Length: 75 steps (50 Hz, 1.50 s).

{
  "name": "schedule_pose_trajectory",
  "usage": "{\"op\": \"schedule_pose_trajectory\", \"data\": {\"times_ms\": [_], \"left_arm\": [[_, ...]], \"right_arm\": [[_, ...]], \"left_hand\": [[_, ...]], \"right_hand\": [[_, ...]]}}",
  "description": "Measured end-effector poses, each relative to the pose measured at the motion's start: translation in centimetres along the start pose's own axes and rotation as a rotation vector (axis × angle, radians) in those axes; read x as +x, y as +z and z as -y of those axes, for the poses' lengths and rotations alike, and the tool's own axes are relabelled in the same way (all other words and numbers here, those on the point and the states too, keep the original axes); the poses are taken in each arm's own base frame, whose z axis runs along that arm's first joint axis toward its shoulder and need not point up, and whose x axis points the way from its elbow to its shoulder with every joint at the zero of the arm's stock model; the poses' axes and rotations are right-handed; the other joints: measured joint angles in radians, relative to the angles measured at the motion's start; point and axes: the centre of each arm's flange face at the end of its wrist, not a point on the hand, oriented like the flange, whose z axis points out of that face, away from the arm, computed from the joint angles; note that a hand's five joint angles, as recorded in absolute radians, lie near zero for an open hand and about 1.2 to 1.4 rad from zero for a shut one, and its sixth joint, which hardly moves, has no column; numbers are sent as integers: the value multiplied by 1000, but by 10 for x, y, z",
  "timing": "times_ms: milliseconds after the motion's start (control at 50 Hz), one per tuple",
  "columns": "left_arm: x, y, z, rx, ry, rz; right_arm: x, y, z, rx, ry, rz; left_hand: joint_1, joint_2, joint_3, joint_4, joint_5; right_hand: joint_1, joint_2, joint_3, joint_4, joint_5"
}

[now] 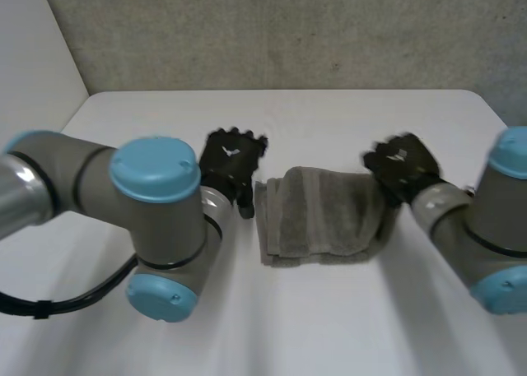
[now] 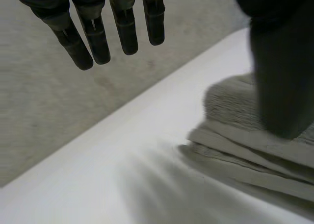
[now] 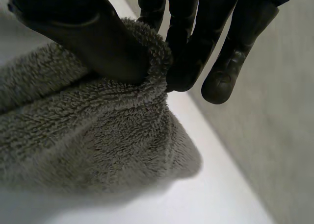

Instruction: Fold the towel.

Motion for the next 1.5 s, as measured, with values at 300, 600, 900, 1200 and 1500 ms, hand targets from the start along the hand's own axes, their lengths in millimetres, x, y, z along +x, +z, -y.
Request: {"op": "schedule_pose_trajectory", "data": {"times_ms": [300,600,900,1200,1500], "left_arm": [[-60,-6,21,26,-26,164],[-69,1,38,105,-109,146],[-25,13,29,109,-120,31],[29,25,-23,17,-94,-159],[38,28,-61,-78,-82,-172]], "right_arm": [[-118,-17,31,131,-219,407],[-78,-34,54,125,153,341],[-14,-41,56,109,328,120],[-19,-3,10,-54,446,51],[-51,21,-28,-167,486,125]], "left_hand": [[-2,-2,-2,-1,-6],[-2,-2,-2,-2,-8],[-2,-5,-5,-2,-16],[-2,-6,-7,-2,-26],[-2,-6,-7,-2,-24]], "right_hand": [[-209,-209,-245,-234,-217],[-1062,-1026,-1092,-1087,-1127],[-1062,-1026,-1092,-1087,-1128],[-1062,-1026,-1092,-1087,-1129],[-1062,-1026,-1092,-1087,-1129]]}}
